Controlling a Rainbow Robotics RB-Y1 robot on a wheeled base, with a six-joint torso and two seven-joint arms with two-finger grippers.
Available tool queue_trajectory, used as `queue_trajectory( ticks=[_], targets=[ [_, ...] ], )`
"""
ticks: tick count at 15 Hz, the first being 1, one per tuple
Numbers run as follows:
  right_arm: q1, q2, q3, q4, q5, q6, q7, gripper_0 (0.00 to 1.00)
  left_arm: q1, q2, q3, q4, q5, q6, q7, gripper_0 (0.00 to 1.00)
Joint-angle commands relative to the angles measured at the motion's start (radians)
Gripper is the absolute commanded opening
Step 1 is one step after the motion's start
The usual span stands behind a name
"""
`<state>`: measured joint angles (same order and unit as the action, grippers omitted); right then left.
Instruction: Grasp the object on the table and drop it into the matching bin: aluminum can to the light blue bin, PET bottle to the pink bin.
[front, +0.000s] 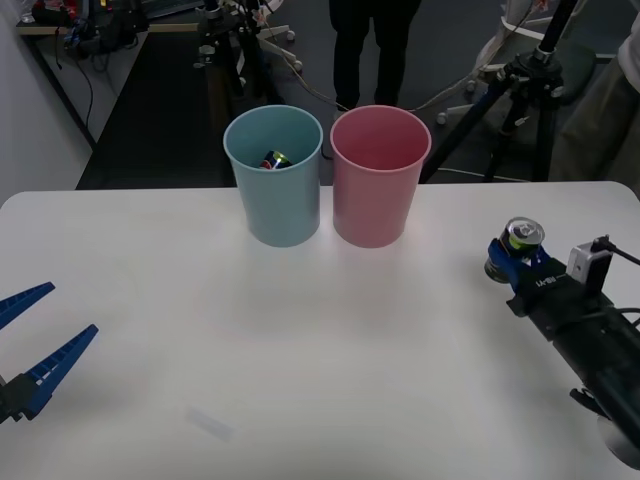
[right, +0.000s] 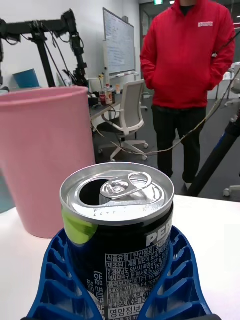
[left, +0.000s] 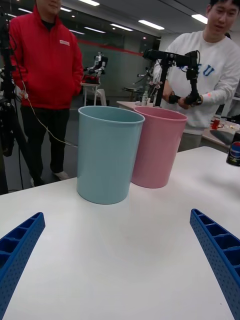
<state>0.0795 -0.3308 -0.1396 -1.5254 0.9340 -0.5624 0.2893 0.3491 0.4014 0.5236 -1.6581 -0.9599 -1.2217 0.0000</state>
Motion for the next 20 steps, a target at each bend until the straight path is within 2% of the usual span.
queue_trajectory(
  ticks=[1,3,6,11,15,17,20],
  targets=[
    [0.068,-0.014,0.002,-0.148,0.049,-0.005,-0.121,0.0,0.0,0.0,0.0,0.0,0.0,0.0,0.0,1.0],
    [0.102,-0.025,0.005,-0.234,0.083,-0.007,-0.191,0.0,0.0,0.0,0.0,0.0,0.0,0.0,0.0,1.0],
    [0.143,-0.031,0.014,-0.381,0.175,-0.025,-0.331,0.0,0.0,0.0,0.0,0.0,0.0,0.0,0.0,1.0],
    [0.138,-0.033,0.087,-0.559,0.305,-0.02,-0.492,0.0,0.0,0.0,0.0,0.0,0.0,0.0,0.0,1.0],
    [0.071,-0.031,0.166,-0.601,0.347,0.01,-0.533,0.0,0.0,0.0,0.0,0.0,0.0,0.0,0.0,1.0],
    [0.016,-0.033,0.218,-0.601,0.405,0.072,-0.544,0.0,0.0,0.0,0.0,0.0,0.0,0.0,0.0,1.0],
    [-0.083,-0.033,0.313,-0.558,0.41,0.168,-0.559,0.0,0.0,0.0,0.0,0.0,0.0,0.0,0.0,1.0]
  ],
)
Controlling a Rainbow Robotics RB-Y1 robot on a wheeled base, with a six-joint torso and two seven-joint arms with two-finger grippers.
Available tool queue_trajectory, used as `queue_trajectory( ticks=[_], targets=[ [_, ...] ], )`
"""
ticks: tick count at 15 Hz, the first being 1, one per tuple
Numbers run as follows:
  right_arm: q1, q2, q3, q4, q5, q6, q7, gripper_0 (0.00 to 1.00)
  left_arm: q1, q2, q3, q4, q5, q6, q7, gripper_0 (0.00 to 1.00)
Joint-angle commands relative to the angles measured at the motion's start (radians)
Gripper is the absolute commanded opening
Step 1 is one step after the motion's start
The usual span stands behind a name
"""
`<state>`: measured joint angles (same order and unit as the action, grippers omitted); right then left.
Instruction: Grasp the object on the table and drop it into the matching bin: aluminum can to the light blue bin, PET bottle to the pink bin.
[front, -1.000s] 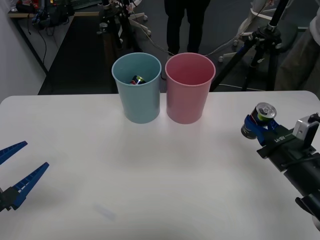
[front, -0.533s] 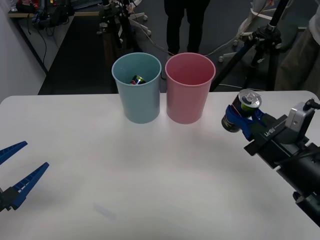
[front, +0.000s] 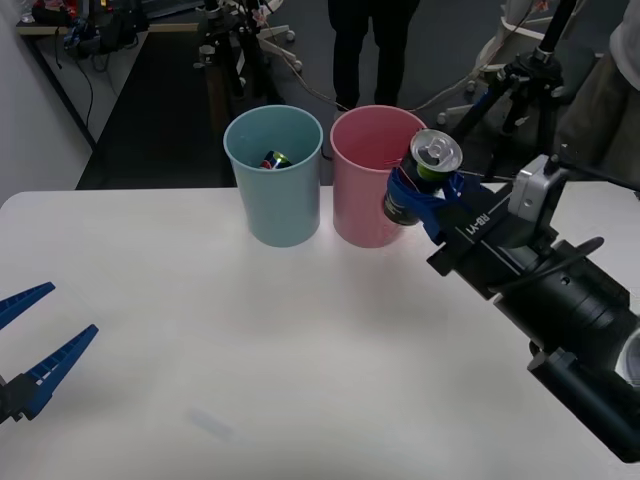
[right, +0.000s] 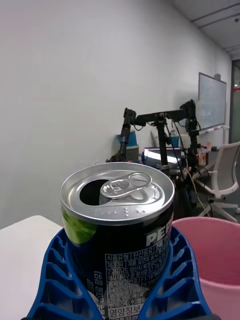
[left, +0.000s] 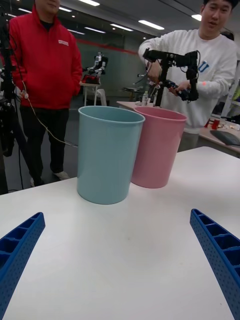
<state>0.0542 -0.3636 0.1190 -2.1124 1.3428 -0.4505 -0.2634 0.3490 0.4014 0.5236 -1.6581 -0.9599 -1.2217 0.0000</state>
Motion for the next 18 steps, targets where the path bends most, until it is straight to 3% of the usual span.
queue_trajectory(
  ticks=[1,6,18],
  targets=[
    [-0.109,0.002,0.094,0.062,0.001,0.101,-0.01,0.0,0.0,0.0,0.0,0.0,0.0,0.0,0.0,1.0],
    [-0.349,0.014,0.254,0.249,0.002,0.311,-0.01,0.0,0.0,0.0,0.0,0.0,0.0,0.0,0.0,1.0],
    [-0.757,0.232,0.261,0.799,0.095,0.449,0.006,0.0,0.0,0.0,0.0,0.0,0.0,0.0,0.0,1.0]
  ],
)
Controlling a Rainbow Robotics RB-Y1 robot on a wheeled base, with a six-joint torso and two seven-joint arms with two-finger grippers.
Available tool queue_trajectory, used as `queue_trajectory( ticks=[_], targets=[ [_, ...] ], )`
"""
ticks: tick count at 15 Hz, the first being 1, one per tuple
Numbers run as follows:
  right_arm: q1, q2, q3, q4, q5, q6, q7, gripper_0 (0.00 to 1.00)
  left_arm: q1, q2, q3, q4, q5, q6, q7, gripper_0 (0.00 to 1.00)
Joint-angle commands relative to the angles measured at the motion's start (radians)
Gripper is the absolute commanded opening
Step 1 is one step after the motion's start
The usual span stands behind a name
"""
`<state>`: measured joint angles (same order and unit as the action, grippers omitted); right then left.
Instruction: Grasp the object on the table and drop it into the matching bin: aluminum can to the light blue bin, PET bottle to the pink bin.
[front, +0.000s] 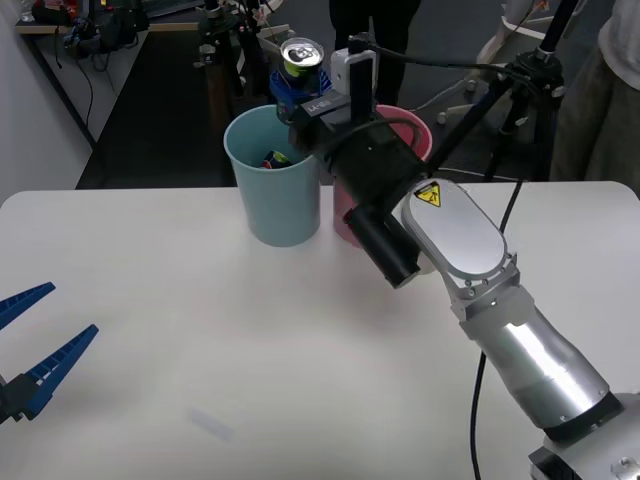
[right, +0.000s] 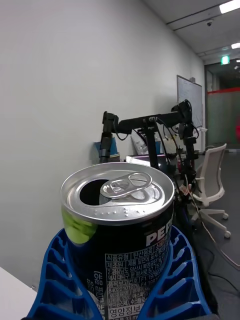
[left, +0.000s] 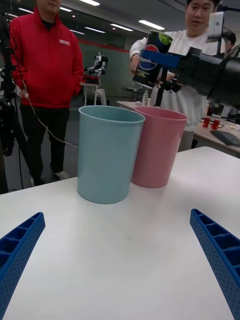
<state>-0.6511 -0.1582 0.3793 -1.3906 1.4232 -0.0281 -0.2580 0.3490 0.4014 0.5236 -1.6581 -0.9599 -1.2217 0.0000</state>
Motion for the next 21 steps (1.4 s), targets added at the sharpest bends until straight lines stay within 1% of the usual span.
queue_trajectory(
  ticks=[1,3,5,7,10,11,12,13,21],
  targets=[
    [-0.082,0.04,0.001,0.127,0.028,0.042,0.0,0.0,0.0,0.0,0.0,0.0,0.0,0.0,0.0,1.0],
    [-0.136,0.063,0.0,0.214,0.051,0.066,-0.006,0.0,0.0,0.0,0.0,0.0,0.0,0.0,0.0,1.0],
    [-0.165,0.08,0.001,0.266,0.051,0.076,-0.007,0.0,0.0,0.0,0.0,0.0,0.0,0.0,0.0,1.0],
    [-0.176,0.094,0.001,0.282,0.051,0.079,-0.006,0.0,0.0,0.0,0.0,0.0,0.0,0.0,0.0,1.0],
    [-0.174,0.094,0.004,0.282,0.049,0.079,-0.007,0.0,0.0,0.0,0.0,0.0,0.0,0.0,0.0,1.0],
    [-0.174,0.094,0.003,0.282,0.051,0.079,-0.003,0.11,0.0,0.0,0.0,0.0,0.0,0.0,0.0,1.0],
    [-0.174,0.094,0.004,0.282,0.054,0.079,-0.007,0.88,0.0,0.0,0.0,0.0,0.0,0.0,0.0,1.0],
    [-0.174,0.094,0.003,0.282,0.054,0.079,-0.004,1.0,0.0,0.0,0.0,0.0,0.0,0.0,0.0,1.0],
    [-0.174,0.094,0.004,0.282,0.053,0.079,-0.007,1.0,0.0,0.0,0.0,0.0,0.0,0.0,0.0,1.0]
  ],
)
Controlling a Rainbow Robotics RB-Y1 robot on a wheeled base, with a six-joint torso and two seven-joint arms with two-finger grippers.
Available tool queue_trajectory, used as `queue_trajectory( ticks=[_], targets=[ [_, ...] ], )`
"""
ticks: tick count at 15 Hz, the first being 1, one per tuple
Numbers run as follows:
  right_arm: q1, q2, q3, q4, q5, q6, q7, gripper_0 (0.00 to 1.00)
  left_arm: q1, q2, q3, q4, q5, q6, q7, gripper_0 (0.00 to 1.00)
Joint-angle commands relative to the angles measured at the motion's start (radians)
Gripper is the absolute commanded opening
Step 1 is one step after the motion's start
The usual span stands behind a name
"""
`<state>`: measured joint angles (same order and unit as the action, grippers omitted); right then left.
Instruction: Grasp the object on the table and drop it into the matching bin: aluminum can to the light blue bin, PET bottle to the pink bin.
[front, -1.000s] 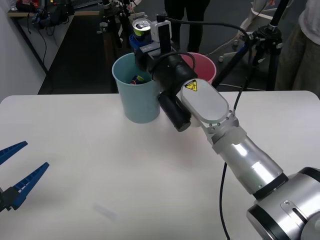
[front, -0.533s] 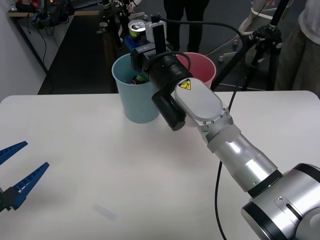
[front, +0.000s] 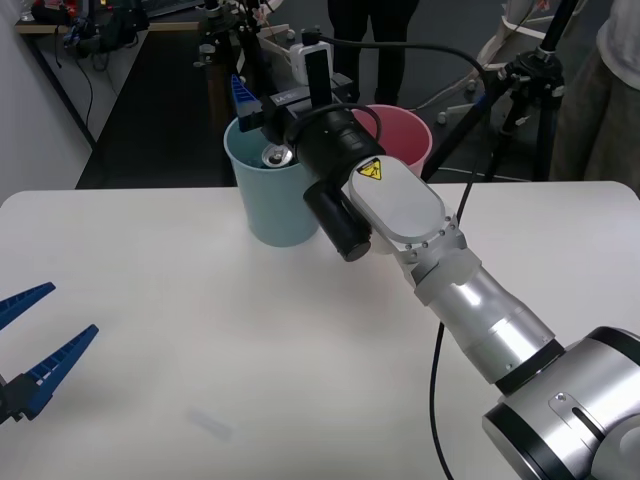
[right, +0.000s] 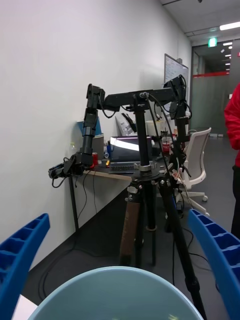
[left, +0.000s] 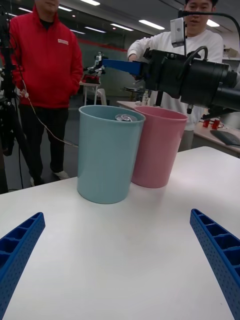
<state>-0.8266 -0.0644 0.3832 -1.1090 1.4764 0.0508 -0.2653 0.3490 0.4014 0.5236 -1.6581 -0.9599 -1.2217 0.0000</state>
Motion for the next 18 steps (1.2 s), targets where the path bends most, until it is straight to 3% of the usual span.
queue_trajectory(
  ticks=[1,7,14,18],
  targets=[
    [0.001,0.0,0.0,0.0,0.001,0.0,0.0,1.0,0.0,0.0,0.0,0.0,0.0,0.0,0.0,1.0],
    [0.032,-0.02,-0.001,-0.061,-0.004,-0.008,0.0,1.0,0.0,0.0,0.0,0.0,0.0,0.0,0.0,1.0],
    [0.319,-0.167,-0.003,-0.442,-0.021,-0.111,-0.014,1.0,0.0,0.0,0.0,0.0,0.0,0.0,0.0,1.0],
    [0.517,-0.262,-0.067,-0.634,-0.037,-0.215,-0.02,1.0,0.0,0.0,0.0,0.0,0.0,0.0,0.0,1.0]
  ],
)
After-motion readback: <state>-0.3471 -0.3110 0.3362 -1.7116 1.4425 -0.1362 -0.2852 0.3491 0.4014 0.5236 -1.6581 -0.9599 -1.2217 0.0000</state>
